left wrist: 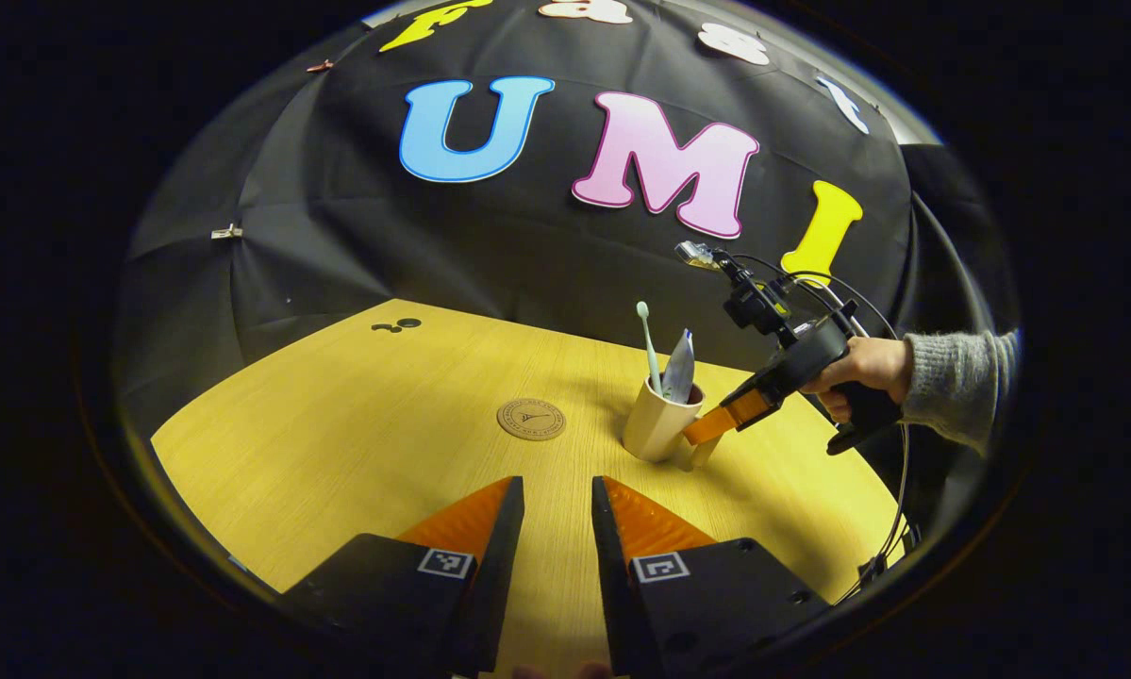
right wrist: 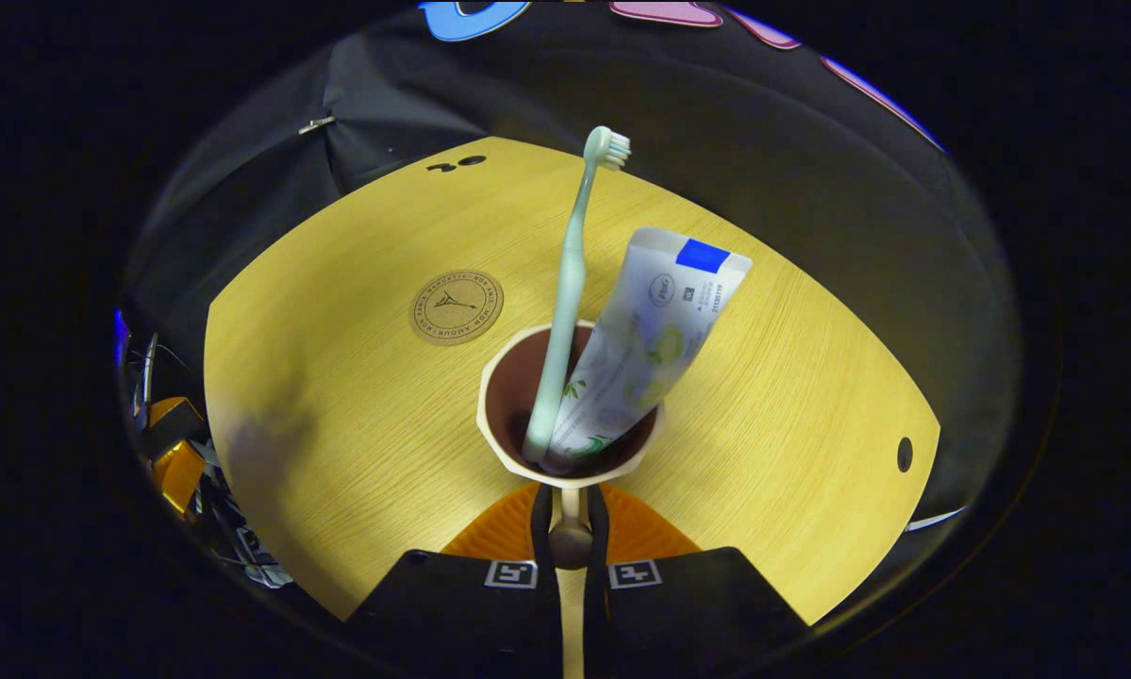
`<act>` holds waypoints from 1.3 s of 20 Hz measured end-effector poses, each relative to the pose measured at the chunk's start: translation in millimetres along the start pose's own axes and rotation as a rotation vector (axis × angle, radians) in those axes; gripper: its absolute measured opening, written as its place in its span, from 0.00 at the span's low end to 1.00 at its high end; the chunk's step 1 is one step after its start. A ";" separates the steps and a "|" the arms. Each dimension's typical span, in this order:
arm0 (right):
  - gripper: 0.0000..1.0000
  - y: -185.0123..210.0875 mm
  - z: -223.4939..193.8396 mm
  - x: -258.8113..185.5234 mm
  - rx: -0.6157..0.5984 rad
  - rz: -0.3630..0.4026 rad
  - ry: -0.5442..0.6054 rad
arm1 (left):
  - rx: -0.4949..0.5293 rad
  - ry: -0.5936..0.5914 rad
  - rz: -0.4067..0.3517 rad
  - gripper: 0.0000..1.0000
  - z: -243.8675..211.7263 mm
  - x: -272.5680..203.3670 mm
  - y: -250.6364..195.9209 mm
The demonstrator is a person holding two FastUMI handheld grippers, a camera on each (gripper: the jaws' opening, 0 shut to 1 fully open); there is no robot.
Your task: Put the toothbrush and toothpaste on the desktop into the cup, then pick up the cup and place it on the coaster on the desktop.
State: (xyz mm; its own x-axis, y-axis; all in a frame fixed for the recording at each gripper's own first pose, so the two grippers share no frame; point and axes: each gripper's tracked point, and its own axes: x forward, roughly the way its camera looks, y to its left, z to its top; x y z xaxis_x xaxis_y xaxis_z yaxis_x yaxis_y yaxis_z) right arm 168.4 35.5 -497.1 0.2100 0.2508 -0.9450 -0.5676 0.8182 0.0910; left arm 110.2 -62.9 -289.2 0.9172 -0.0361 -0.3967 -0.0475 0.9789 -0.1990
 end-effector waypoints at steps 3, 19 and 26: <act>0.12 7.9 15.4 -10.5 0.026 0.016 -0.036 | 0.003 0.003 0.002 0.47 0.4 -2.3 4.4; 0.12 101.1 119.9 36.0 -0.090 0.098 -0.073 | -0.074 0.025 0.031 0.47 -12.2 -34.8 36.2; 0.12 111.2 125.0 69.7 -0.106 0.087 -0.026 | -0.092 0.023 0.038 0.47 -10.7 -29.1 53.0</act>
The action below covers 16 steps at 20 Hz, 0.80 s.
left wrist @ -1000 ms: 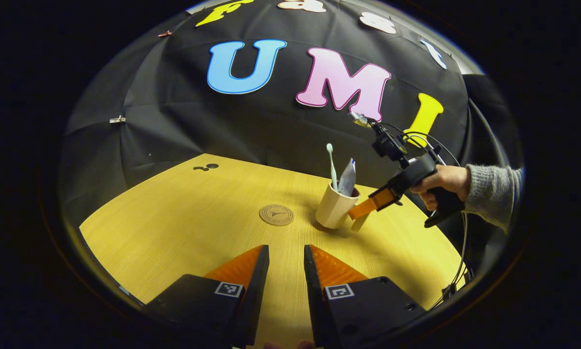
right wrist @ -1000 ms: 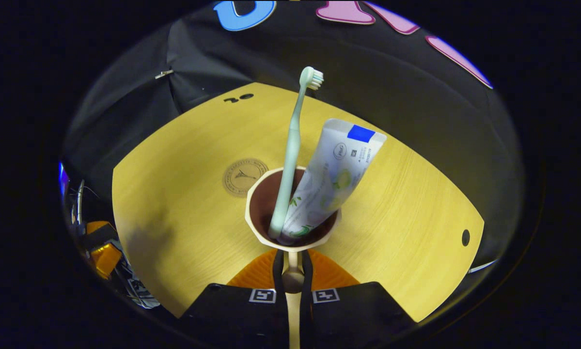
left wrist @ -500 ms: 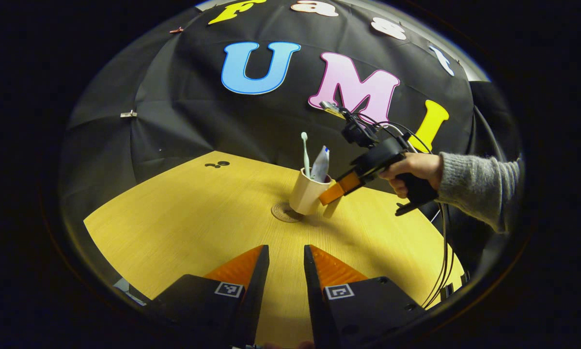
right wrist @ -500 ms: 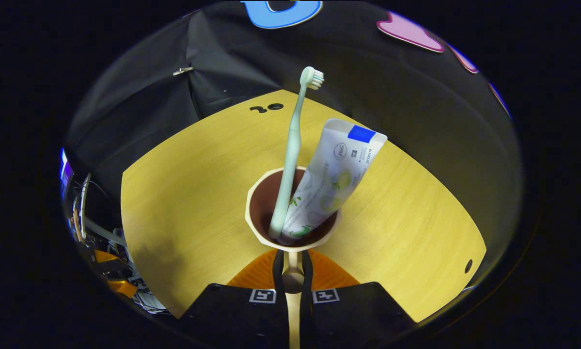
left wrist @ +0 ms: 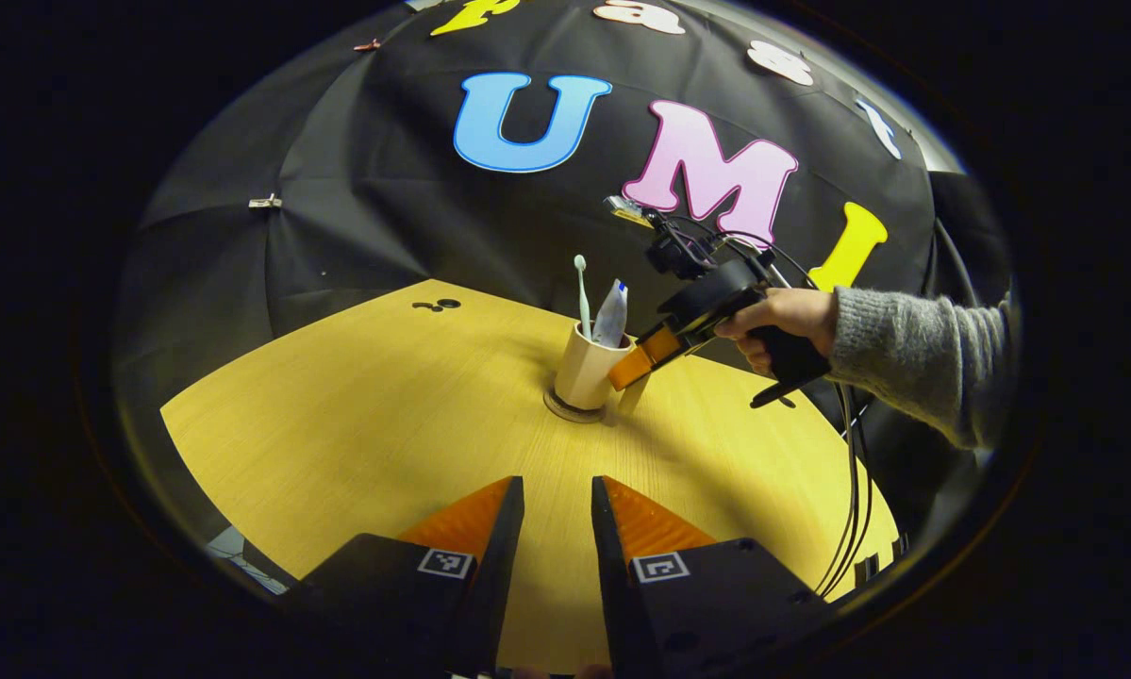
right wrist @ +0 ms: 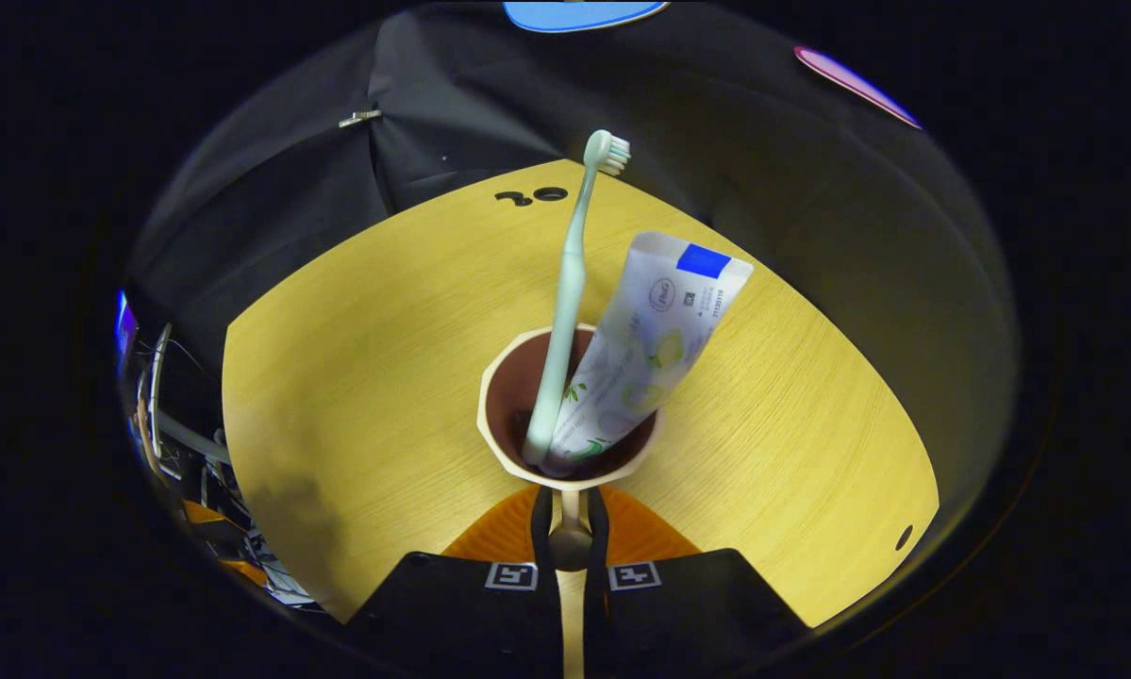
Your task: Put the toothbrush and toothpaste on the desktop into the cup, then pick up the cup and place it on the coaster on the desktop.
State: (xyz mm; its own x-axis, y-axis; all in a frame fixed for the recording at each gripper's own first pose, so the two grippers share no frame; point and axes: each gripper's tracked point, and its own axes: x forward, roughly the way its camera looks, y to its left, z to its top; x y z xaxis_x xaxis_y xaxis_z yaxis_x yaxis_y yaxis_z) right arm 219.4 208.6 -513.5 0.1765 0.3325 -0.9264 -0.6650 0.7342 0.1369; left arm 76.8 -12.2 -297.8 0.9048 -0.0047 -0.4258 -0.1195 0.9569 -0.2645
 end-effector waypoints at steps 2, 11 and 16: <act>0.12 1.4 0.2 7.8 0.002 -0.003 0.009 | 0.000 -0.004 0.002 0.47 1.6 3.1 4.1; 0.13 -3.7 -3.4 5.5 0.037 -0.001 0.018 | -0.001 0.012 -0.017 0.47 2.1 10.1 13.2; 0.33 0.3 -8.8 -2.1 0.032 -0.024 0.023 | -0.004 0.014 -0.007 0.47 8.1 6.8 17.3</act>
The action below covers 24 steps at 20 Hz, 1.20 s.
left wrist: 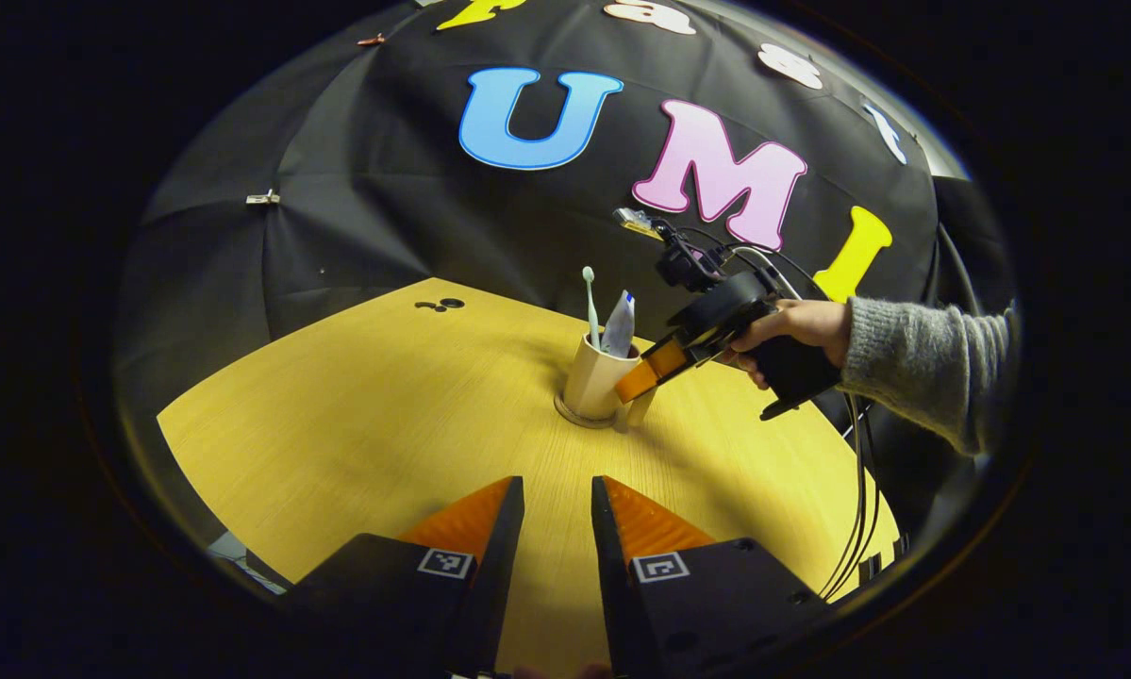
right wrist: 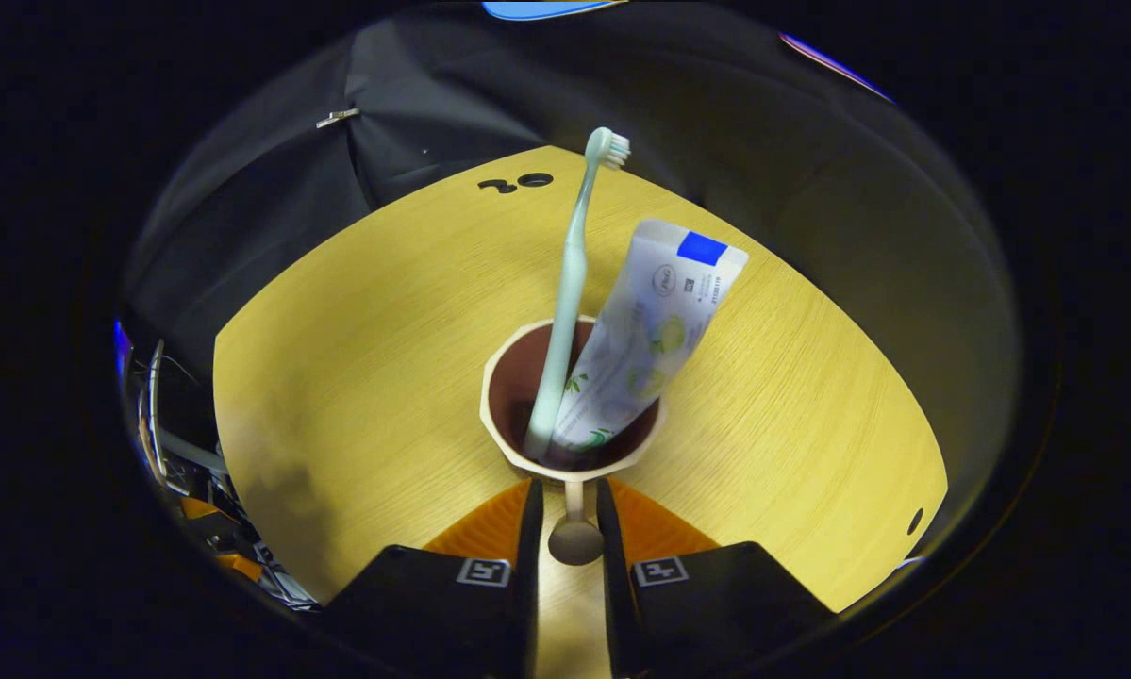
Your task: Put the toothbrush and toothpaste on the desktop into the cup, then pick up the cup and place it on the coaster on the desktop.
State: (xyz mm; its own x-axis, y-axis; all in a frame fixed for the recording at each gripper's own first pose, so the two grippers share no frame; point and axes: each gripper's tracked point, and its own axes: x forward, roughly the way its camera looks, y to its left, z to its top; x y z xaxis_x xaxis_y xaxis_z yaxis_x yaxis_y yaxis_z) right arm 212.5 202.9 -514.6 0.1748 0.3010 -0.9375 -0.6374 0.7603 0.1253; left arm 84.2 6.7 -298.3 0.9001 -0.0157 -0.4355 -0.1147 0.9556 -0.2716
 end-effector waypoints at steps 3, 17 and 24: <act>0.43 2.3 4.1 -4.3 -0.013 -0.020 -0.029 | 0.008 0.011 0.011 0.47 4.8 -4.6 1.8; 0.79 1.4 5.3 -115.8 0.108 -0.089 -0.300 | 0.059 -0.055 0.099 0.68 92.5 -28.0 3.8; 0.84 32.5 -14.8 -184.3 0.222 -0.112 -0.451 | 0.070 -0.133 0.116 0.77 131.3 -45.3 -8.6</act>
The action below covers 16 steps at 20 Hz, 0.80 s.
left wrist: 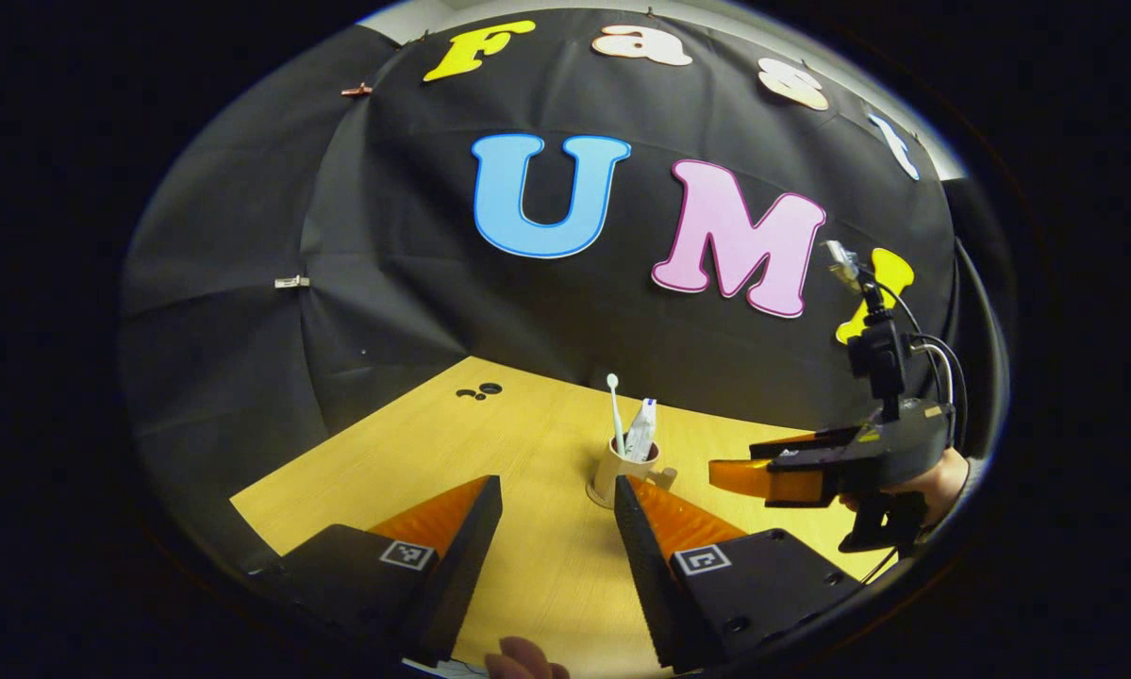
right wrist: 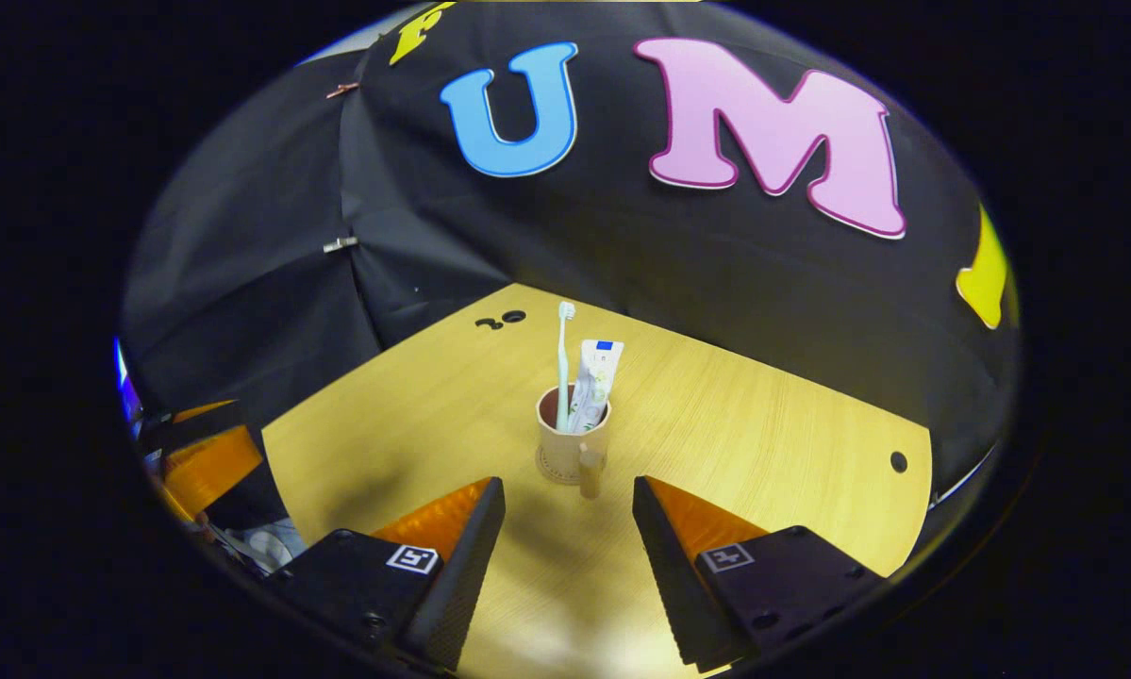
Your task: Put the toothbrush and toothpaste on the desktop into the cup, then pick up the cup and place it on the coaster on the desktop.
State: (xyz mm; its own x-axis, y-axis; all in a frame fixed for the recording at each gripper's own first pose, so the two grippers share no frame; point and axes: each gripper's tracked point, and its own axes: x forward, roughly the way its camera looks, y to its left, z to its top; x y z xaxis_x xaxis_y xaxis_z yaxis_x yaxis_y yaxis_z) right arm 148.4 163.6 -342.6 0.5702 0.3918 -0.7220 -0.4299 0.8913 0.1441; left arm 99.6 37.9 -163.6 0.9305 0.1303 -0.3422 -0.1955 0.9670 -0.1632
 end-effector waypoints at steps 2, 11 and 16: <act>0.85 0.6 -0.7 -19.0 0.009 -0.016 -0.020 | 0.029 -0.008 -0.024 0.78 7.8 -5.9 -9.0; 0.87 -0.9 2.9 -88.5 0.022 -0.048 -0.116 | 0.160 -0.011 -0.117 0.79 12.2 -25.7 -46.6; 0.88 9.0 -0.7 -118.8 0.033 -0.041 -0.152 | 0.146 -0.014 -0.112 0.79 16.8 -33.4 -51.3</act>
State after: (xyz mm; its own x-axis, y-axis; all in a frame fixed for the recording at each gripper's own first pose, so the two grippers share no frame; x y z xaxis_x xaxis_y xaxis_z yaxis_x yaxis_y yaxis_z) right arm 76.3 124.9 -256.0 0.6871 0.3826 -0.6177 -0.3821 0.9133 0.1408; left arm 83.7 -12.4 -128.2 0.9484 0.0223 -0.3161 -0.0445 0.9970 -0.0631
